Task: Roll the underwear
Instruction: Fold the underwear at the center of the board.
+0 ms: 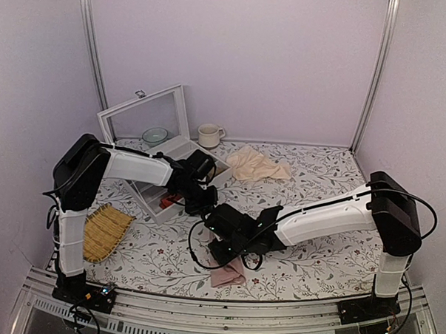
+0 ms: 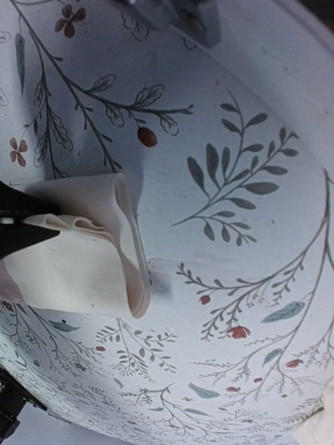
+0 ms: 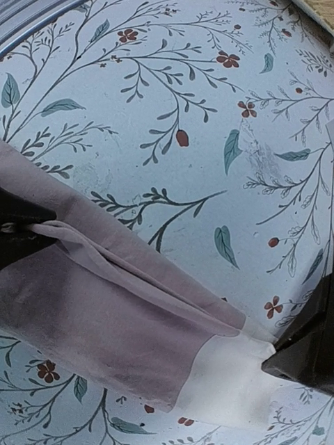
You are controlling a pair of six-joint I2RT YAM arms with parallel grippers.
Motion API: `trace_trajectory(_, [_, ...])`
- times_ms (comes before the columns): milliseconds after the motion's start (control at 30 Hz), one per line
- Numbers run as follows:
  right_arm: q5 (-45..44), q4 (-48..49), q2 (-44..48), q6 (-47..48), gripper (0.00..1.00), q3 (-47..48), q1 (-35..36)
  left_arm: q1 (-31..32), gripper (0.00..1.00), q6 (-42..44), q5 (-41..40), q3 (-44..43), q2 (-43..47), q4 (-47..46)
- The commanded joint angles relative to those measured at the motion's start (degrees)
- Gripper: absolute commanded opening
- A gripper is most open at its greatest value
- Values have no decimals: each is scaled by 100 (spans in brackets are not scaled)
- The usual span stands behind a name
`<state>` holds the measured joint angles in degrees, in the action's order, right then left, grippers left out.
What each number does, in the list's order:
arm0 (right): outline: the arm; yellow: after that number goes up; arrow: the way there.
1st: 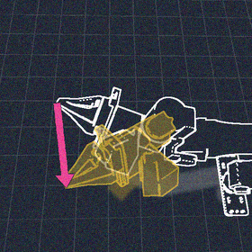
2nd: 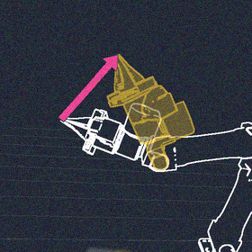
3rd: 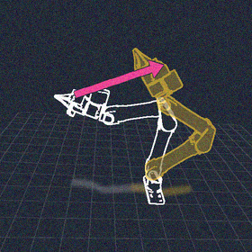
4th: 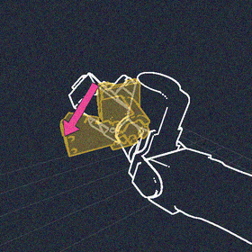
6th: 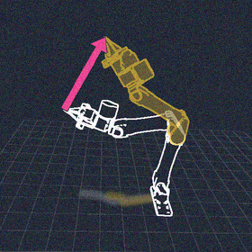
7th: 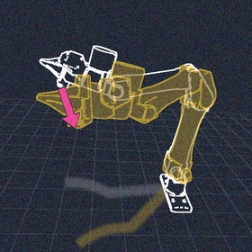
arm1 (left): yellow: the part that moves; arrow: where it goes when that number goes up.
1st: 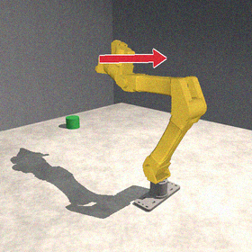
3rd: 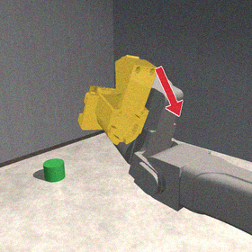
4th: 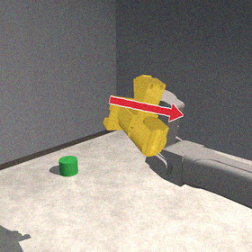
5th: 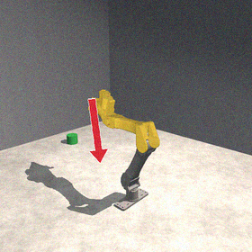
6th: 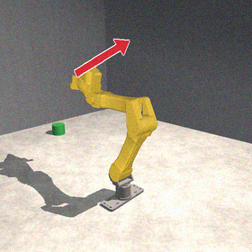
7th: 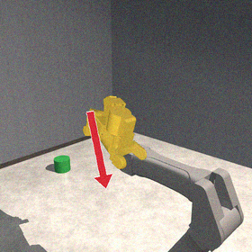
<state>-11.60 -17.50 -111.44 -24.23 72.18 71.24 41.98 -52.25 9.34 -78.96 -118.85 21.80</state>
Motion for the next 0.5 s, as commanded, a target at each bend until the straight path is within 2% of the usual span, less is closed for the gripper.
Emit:
trace_trajectory(0, [165,13,-422,-7,14,69,74,-90,0,38,-129,73,-32,-115])
trace_trajectory(100, [170,130,-270,-17,27,-27,74,-84,0,39,-134,65,18,-104])
trace_trajectory(200, [137,199,-95,-5,34,-183,74,-89,0,39,-145,33,75,-77])
trace_trajectory(467, [11,236,460,87,36,-308,74,-71,23,122,-207,-141,337,172])
